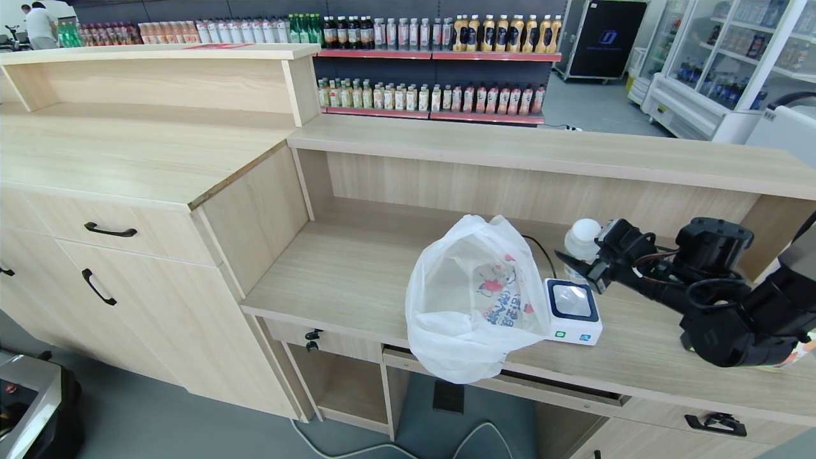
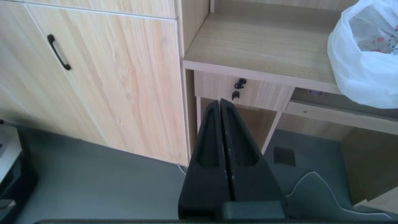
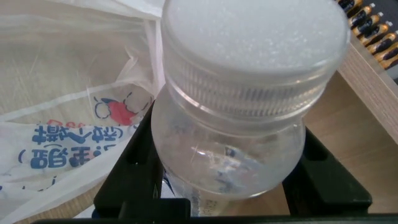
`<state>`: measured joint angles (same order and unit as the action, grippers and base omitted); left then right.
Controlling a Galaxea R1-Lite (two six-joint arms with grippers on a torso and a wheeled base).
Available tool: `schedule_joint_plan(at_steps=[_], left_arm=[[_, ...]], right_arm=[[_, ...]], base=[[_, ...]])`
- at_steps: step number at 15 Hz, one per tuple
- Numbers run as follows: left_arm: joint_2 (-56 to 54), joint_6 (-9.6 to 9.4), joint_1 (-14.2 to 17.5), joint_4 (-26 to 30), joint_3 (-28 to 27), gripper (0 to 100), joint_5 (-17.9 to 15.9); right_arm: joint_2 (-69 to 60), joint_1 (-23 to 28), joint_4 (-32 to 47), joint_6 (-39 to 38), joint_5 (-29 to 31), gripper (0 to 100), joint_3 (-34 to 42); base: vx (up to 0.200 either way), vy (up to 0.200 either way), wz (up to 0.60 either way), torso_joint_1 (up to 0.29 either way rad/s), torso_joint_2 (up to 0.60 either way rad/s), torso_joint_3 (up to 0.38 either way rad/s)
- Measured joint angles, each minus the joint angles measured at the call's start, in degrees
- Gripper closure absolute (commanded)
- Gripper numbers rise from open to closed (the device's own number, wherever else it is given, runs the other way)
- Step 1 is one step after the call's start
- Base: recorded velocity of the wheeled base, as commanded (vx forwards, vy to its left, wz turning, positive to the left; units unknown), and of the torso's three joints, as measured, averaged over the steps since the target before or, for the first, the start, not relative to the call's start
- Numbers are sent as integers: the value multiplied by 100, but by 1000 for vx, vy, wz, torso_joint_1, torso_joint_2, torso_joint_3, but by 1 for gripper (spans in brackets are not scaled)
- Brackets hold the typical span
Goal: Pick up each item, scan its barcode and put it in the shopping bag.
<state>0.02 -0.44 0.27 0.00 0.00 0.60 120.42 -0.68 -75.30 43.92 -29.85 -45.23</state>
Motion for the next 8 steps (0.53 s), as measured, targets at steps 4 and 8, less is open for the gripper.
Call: schedule_joint_plan(at_steps=[4, 8], left_arm=[[0, 0, -2, 0, 0, 100, -2], [0, 0, -5, 0, 0, 100, 0]], right_arm=[[87, -6, -123, -44, -44, 100, -52], [171, -6, -172, -60, -83, 100, -121]], base=[[0, 0, 0, 0, 0, 0], [0, 0, 0, 0, 0, 0]])
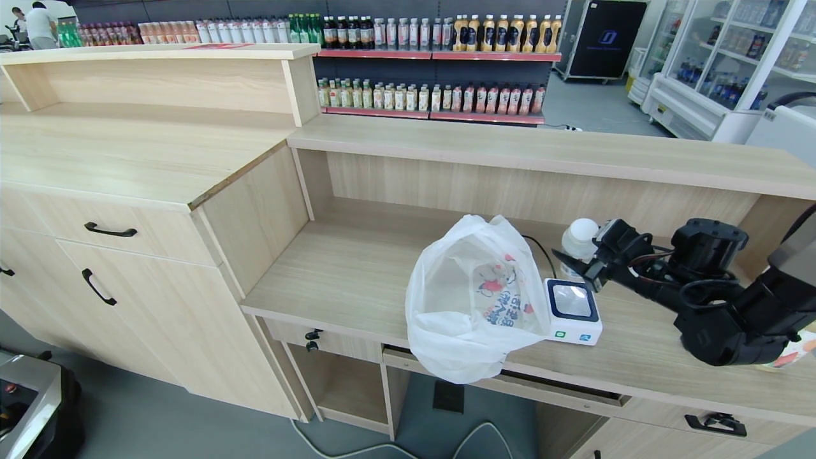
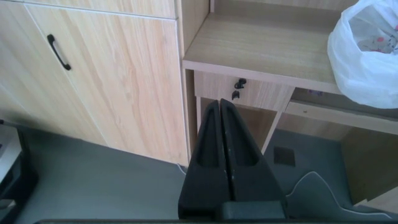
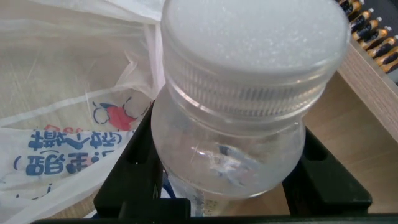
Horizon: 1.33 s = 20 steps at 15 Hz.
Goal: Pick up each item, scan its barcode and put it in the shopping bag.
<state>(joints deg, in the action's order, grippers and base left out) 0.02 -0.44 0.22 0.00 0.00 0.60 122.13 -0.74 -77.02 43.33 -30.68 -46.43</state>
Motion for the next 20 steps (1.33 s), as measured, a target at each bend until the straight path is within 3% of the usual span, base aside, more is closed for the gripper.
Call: schedule_joint_plan(at_steps=[9, 12, 14, 17, 20], left_arm=[[0, 0, -1, 0, 0, 100, 0], [0, 0, 0, 0, 0, 100, 0], [0, 0, 5, 0, 0, 100, 0], [0, 0, 2, 0, 0, 100, 0], [0, 0, 0, 0, 0, 100, -2]], right_arm=[[10, -5, -63, -77, 20, 100, 21], [-517, 15, 101, -767, 160, 100, 182], [-1087, 72, 323, -1514, 655, 100, 346], [-1950, 219, 980, -2814, 2013, 100, 551], [-2436, 333, 1290, -3339, 2932, 100, 746]], base=[[0, 0, 0, 0, 0, 0], [0, 0, 0, 0, 0, 0], [0, 0, 0, 0, 0, 0], [0, 0, 0, 0, 0, 0], [0, 0, 0, 0, 0, 0]])
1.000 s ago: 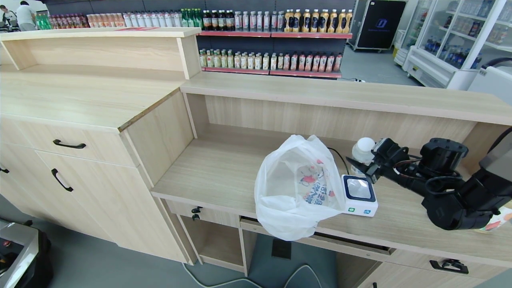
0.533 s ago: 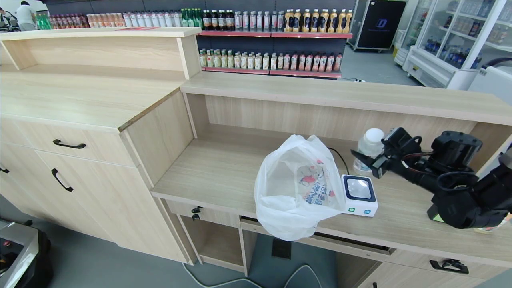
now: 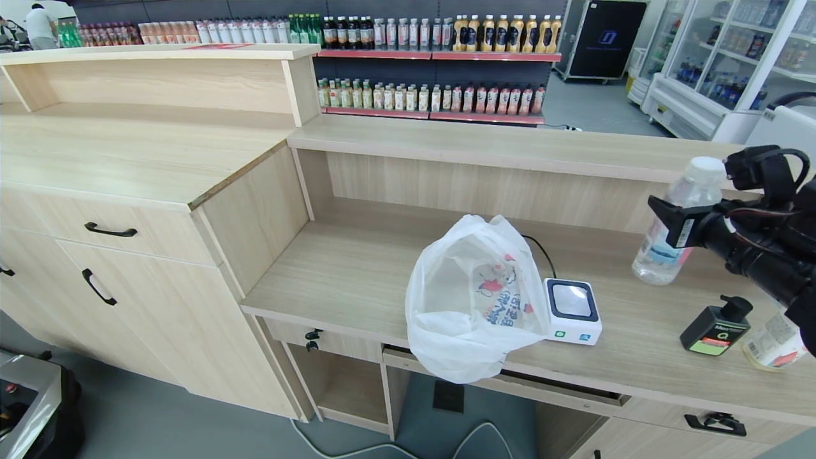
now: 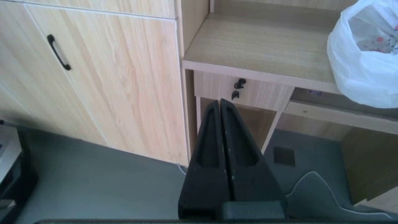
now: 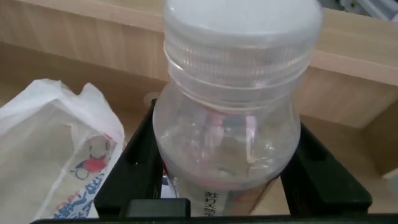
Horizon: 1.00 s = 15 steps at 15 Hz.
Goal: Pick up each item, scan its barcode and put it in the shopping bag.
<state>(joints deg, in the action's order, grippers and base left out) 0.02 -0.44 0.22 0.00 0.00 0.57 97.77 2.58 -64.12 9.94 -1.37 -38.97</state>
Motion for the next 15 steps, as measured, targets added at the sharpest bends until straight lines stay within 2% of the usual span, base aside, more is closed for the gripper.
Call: schedule_joint_plan(at_steps=[6, 9, 15], left_arm=[[0, 0, 5, 0, 0, 100, 2], [0, 0, 0, 0, 0, 100, 2], [0, 0, 0, 0, 0, 100, 0]], right_arm=[[-295, 22, 158, -39, 1315, 100, 98], [-341, 5, 610, -17, 2049, 100, 118], [-446, -11, 653, 240, 2334, 100, 144]], base=[[0, 0, 0, 0, 0, 0], [0, 0, 0, 0, 0, 0], [0, 0, 0, 0, 0, 0]])
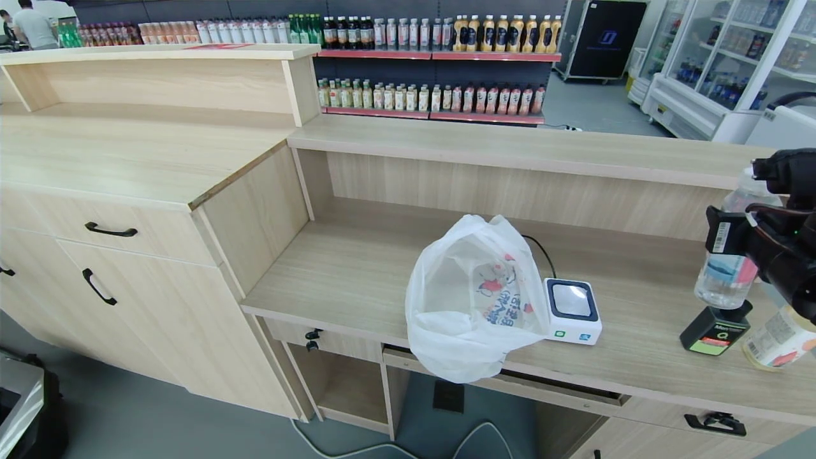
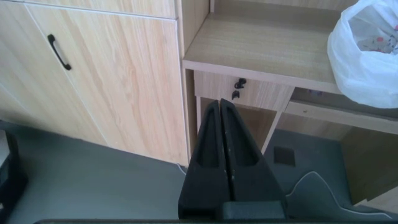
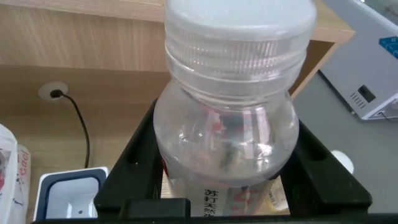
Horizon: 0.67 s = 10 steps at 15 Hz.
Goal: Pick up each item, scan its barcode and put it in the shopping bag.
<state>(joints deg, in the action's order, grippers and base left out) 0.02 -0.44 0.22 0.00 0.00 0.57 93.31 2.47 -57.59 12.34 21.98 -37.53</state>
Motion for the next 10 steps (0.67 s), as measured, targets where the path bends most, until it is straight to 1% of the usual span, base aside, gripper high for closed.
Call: schedule_joint_plan(at_steps=[2, 5, 8, 10], left_arm=[[0, 0, 0, 0, 0, 100, 0], [0, 0, 5, 0, 0, 100, 0], [0, 0, -1, 0, 0, 100, 0], [0, 0, 5, 0, 0, 100, 2]], right_arm=[[-26, -6, 6, 11, 2, 100, 7], [-91, -157, 22, 11, 5, 100, 30], [-80, -362, 20, 57, 325, 100, 16], [-45, -511, 35, 60, 295, 100, 5]], base=[[0, 0, 0, 0, 0, 0], [0, 0, 600, -2, 2, 1], [0, 0, 600, -1, -1, 4], [0, 0, 600, 2, 7, 2]])
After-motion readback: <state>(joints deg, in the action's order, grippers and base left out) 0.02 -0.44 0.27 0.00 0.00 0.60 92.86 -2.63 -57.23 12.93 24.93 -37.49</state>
